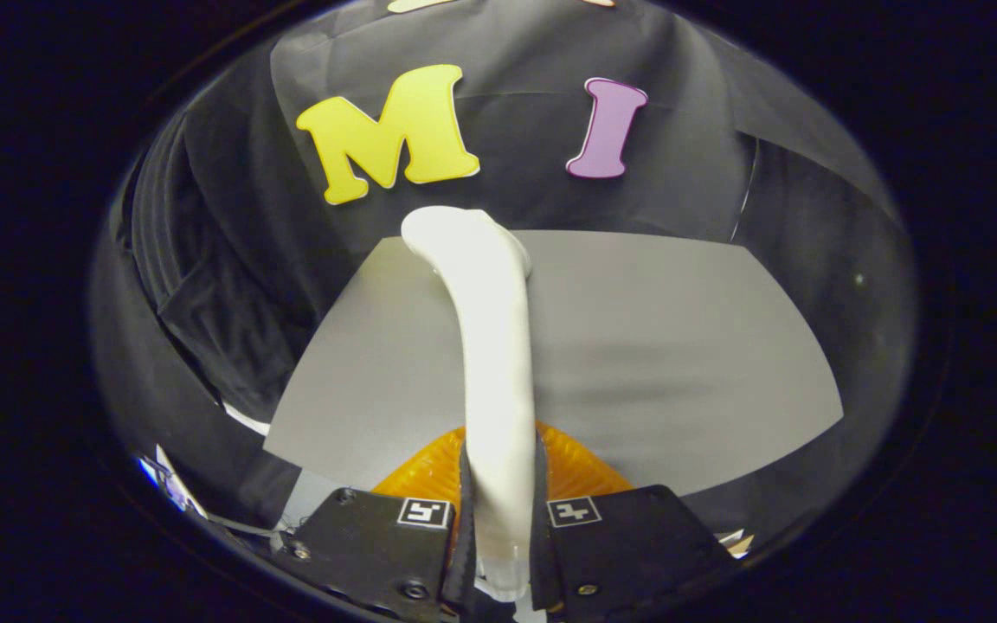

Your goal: Iron the clothes twice with a garment steamer, once on the left side and once on the right side.

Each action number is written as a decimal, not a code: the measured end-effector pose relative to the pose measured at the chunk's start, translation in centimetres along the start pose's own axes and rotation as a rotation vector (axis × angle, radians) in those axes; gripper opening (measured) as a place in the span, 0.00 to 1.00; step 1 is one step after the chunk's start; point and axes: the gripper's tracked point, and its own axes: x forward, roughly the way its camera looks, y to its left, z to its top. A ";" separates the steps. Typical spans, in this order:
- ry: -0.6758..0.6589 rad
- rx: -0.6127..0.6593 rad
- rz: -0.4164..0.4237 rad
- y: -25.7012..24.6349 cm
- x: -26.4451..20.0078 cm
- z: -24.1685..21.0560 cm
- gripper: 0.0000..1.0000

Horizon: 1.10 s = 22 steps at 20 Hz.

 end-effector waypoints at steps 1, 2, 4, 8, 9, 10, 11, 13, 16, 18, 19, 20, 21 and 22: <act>-0.004 -0.003 -0.007 0.1 -0.7 -0.7 0.28; -0.008 0.000 -0.011 0.4 -1.2 -1.2 0.28; -0.024 0.017 -0.002 1.4 -2.6 -1.9 0.28; -0.065 0.043 -0.001 2.8 -5.8 -2.9 0.28; -0.074 0.047 -0.002 3.2 -6.7 -3.3 0.28; -0.082 0.047 -0.003 3.6 -7.8 -3.9 0.28; -0.092 0.051 -0.002 4.2 -8.8 -4.2 0.28; -0.113 0.057 -0.002 5.2 -10.6 -5.1 0.28; -0.148 0.058 -0.010 6.5 -13.2 -5.9 0.27; -0.172 0.052 -0.009 7.9 -15.1 -6.8 0.28; -0.184 0.048 -0.007 8.7 -15.9 -7.2 0.27; -0.200 0.049 -0.001 9.6 -16.7 -7.6 0.27; -0.211 0.053 0.004 10.3 -17.4 -8.1 0.27; -0.219 0.060 0.007 11.0 -18.1 -8.7 0.27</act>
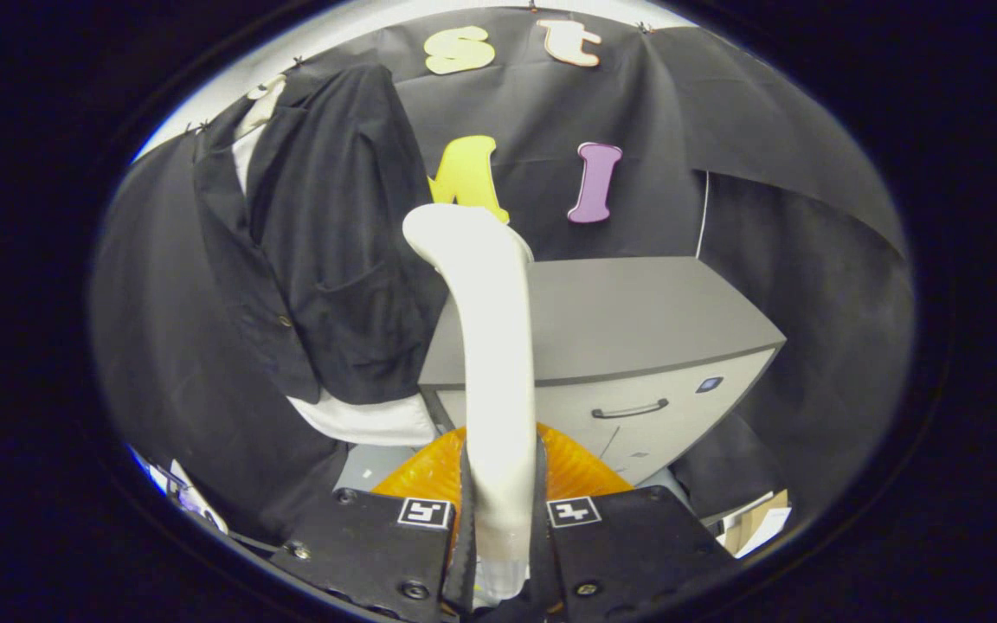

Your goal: Iron the clothes twice with a garment steamer, once on the left side and once on the right side.

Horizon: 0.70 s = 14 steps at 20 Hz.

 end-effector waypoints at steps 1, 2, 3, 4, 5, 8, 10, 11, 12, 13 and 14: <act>-0.005 0.002 0.002 0.6 -0.8 -0.5 0.27; -0.010 0.009 0.002 1.3 -1.4 -1.0 0.27; -0.014 0.009 0.001 1.9 -2.2 -1.4 0.27; -0.020 0.010 0.000 2.4 -2.8 -1.6 0.27; -0.027 0.008 0.000 3.1 -3.4 -1.7 0.27; -0.063 0.013 0.010 5.3 -4.6 -1.5 0.27; -0.075 0.012 0.020 6.8 -5.3 -1.5 0.27; -0.078 0.008 0.029 7.7 -5.4 -1.2 0.27; -0.084 0.007 0.039 8.5 -5.5 -0.8 0.27; -0.091 0.003 0.047 9.4 -5.5 -0.4 0.27; -0.101 -0.005 0.054 10.1 -5.5 0.0 0.27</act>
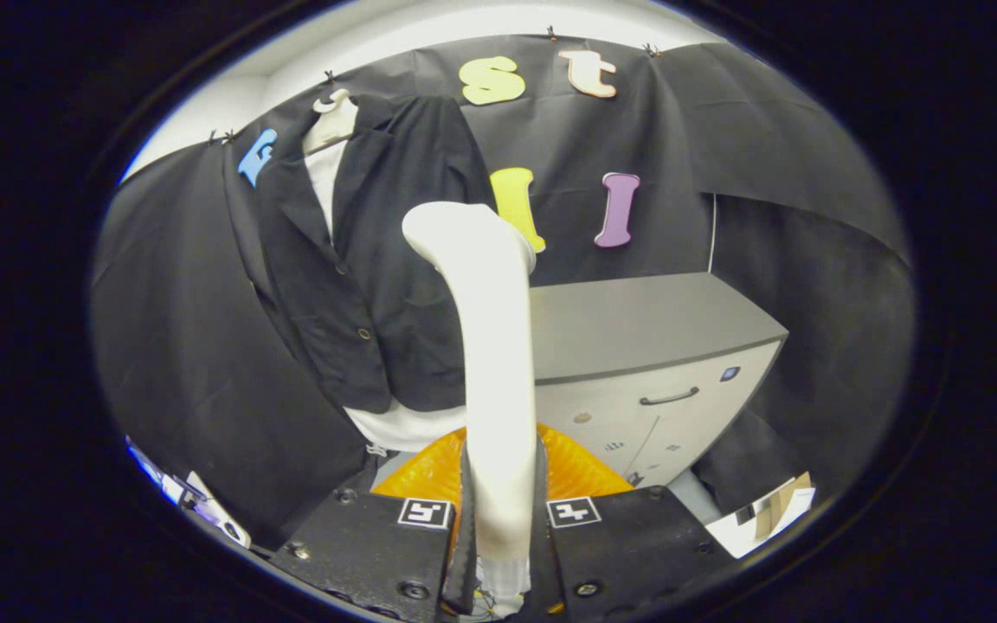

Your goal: Iron the clothes twice with a garment steamer, once on the left side and once on the right side.

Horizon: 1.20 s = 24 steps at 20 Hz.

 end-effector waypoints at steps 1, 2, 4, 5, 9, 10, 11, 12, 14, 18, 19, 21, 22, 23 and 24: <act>-0.008 -0.011 0.010 0.7 0.2 0.3 0.27; -0.016 -0.018 0.021 1.4 0.5 0.7 0.27; -0.020 -0.040 0.034 2.5 1.4 1.2 0.27; -0.017 -0.051 0.046 3.1 1.9 1.3 0.27; -0.036 -0.040 0.072 5.0 3.6 2.7 0.27; -0.053 -0.036 0.074 5.4 3.8 3.5 0.27; -0.076 -0.042 0.073 5.8 3.9 4.4 0.27; -0.108 -0.047 0.072 6.3 3.8 5.5 0.27; -0.170 -0.063 0.074 7.5 3.5 7.7 0.27; -0.291 -0.100 0.032 8.9 3.6 12.2 0.27; -0.318 -0.109 0.021 9.2 3.6 13.1 0.27; -0.363 -0.129 -0.004 9.8 3.9 15.1 0.27; -0.380 -0.138 -0.013 10.0 4.1 16.0 0.27; -0.395 -0.141 -0.018 10.4 4.4 16.8 0.27; -0.405 -0.148 -0.029 10.5 4.7 17.6 0.27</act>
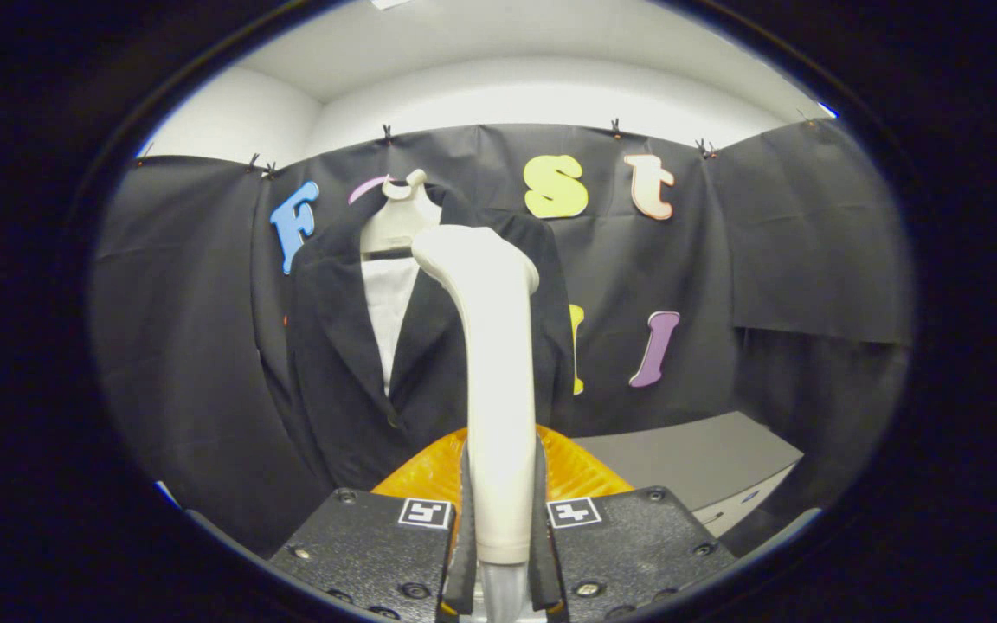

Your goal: Iron the clothes twice with a garment steamer, once on the left side and once on the right side.

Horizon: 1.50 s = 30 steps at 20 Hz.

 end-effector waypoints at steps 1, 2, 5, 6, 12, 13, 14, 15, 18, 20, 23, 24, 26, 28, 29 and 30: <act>-0.011 -0.007 -0.012 -0.1 0.5 0.4 0.27; -0.016 -0.018 -0.026 -0.2 1.3 0.7 0.27; -0.001 -0.033 -0.051 0.2 2.9 0.7 0.27; -0.004 -0.042 -0.061 0.2 3.5 0.9 0.27; -0.008 -0.083 -0.112 0.7 6.2 0.4 0.27; 0.001 -0.084 -0.115 0.7 6.8 0.2 0.27; 0.006 -0.087 -0.122 0.7 7.2 -0.2 0.27; 0.006 -0.095 -0.129 0.5 7.5 -0.3 0.27; 0.007 -0.099 -0.142 0.8 8.2 -0.4 0.27; 0.005 -0.116 -0.153 0.8 8.2 -1.0 0.27; 0.015 -0.138 -0.167 0.3 8.6 -1.9 0.27; 0.023 -0.143 -0.169 0.2 8.7 -2.3 0.27; 0.038 -0.153 -0.172 -0.2 8.8 -3.3 0.27; 0.051 -0.168 -0.174 -0.3 8.7 -4.8 0.27; 0.056 -0.173 -0.175 -0.4 8.1 -5.9 0.27; 0.065 -0.179 -0.174 -0.4 8.0 -6.5 0.27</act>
